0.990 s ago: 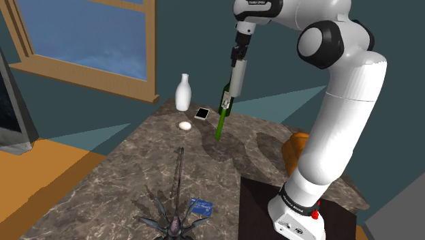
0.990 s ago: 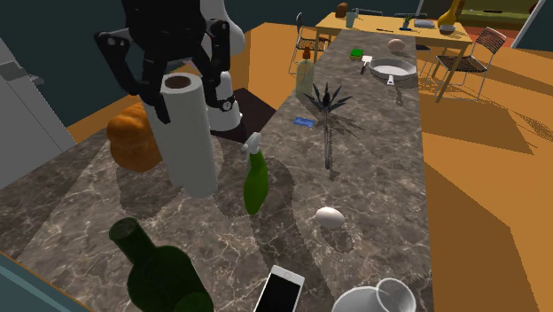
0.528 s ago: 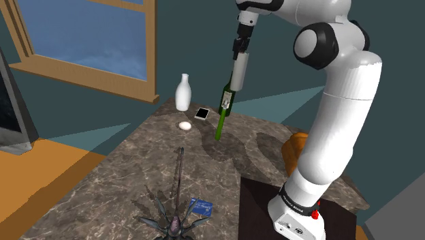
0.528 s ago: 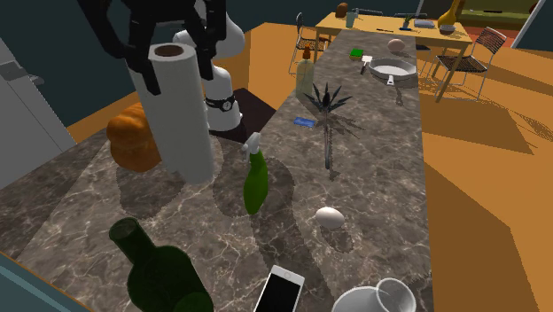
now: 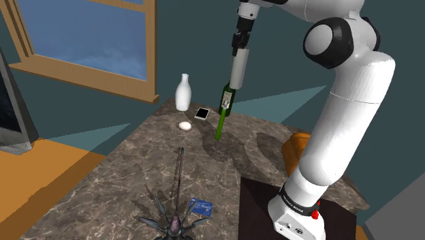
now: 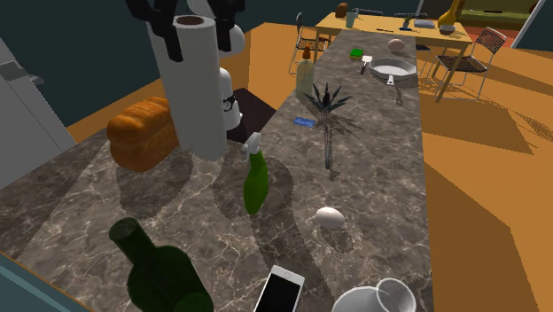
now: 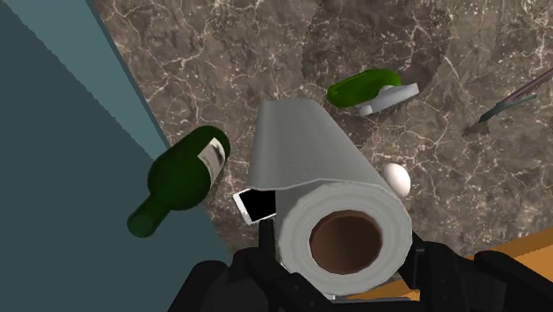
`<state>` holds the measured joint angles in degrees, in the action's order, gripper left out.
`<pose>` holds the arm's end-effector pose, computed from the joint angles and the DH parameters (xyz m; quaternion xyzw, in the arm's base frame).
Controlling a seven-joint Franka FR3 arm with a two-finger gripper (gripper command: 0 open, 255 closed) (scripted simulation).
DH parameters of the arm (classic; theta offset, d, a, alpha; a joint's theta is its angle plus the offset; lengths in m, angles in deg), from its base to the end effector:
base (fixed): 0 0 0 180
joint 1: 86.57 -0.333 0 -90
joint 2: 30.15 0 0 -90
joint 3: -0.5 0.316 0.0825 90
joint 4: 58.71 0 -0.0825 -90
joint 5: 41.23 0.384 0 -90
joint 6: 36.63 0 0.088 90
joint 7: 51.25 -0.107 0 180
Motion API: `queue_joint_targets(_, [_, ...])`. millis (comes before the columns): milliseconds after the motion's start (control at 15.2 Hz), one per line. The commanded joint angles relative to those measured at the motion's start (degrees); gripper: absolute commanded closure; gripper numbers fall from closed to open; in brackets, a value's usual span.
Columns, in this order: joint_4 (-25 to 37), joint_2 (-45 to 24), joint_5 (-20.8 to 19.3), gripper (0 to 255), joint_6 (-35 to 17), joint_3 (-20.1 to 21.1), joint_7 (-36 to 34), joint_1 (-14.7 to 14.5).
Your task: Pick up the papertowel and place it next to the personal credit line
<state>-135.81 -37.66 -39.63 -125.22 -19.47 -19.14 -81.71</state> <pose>0.5438 -0.2305 0.6573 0.9970 0.0666 0.0300 0.0257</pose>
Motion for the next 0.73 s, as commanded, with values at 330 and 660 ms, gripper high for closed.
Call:
queue_joint_targets(330, [-13.2,11.3,-4.4,255,-2.3,4.7,-10.2,-5.9])
queue_joint_targets(660, [-19.8,17.3,-5.7,255,-2.6,8.9,-17.5,-8.8])
